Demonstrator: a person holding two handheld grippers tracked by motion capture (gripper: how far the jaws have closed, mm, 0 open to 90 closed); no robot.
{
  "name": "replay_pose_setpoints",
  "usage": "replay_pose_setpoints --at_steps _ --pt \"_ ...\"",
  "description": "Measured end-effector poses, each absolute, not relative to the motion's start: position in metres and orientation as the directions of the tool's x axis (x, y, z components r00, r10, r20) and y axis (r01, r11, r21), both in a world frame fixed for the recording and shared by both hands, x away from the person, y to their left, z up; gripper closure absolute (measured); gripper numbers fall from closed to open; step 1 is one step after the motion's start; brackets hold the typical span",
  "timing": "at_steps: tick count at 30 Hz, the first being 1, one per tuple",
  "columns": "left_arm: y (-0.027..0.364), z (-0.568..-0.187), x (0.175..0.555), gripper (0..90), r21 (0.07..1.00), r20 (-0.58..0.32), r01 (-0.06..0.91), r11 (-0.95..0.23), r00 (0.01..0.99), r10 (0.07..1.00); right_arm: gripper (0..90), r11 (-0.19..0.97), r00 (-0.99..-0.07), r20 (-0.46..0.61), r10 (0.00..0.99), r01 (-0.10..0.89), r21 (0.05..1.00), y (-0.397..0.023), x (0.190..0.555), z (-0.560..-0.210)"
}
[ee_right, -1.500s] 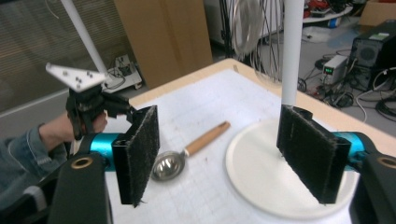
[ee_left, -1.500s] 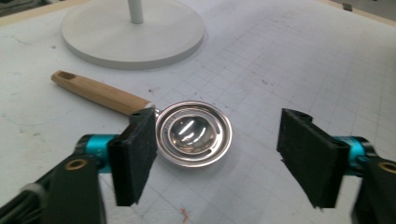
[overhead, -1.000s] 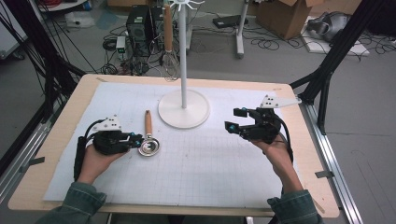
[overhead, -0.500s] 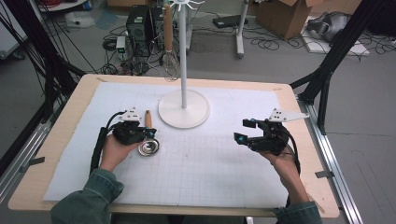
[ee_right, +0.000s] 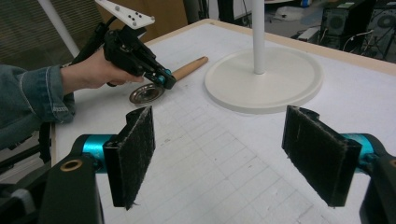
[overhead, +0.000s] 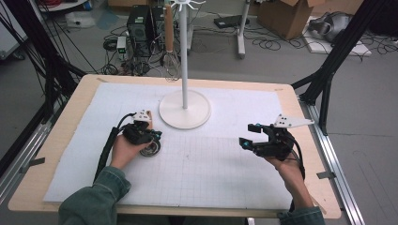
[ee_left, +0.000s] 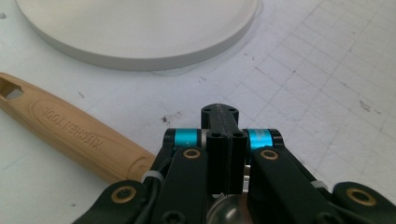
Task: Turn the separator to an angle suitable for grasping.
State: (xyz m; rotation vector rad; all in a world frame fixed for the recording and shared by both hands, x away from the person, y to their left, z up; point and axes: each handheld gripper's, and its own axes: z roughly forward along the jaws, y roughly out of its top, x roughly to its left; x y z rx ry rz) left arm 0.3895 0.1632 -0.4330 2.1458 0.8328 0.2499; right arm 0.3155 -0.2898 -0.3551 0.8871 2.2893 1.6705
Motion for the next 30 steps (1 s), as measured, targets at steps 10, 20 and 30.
replay_pose_setpoints --at_steps 10,20,30 --pt "0.164 -0.435 0.390 89.5 0.726 -0.095 0.494 -0.479 0.762 0.641 24.7 0.210 -0.813 0.197 0.547 0.362 0.908 -0.284 0.316 -0.356" --pt "0.163 -0.434 0.390 89.5 0.728 -0.081 0.491 -0.478 0.754 0.652 24.7 0.214 -0.814 0.195 0.546 0.362 0.907 -0.283 0.316 -0.357" --pt "0.160 -0.439 0.397 89.5 0.724 -0.087 0.507 -0.468 0.739 0.668 24.7 0.226 -0.816 0.202 0.542 0.373 0.900 -0.279 0.318 -0.360"
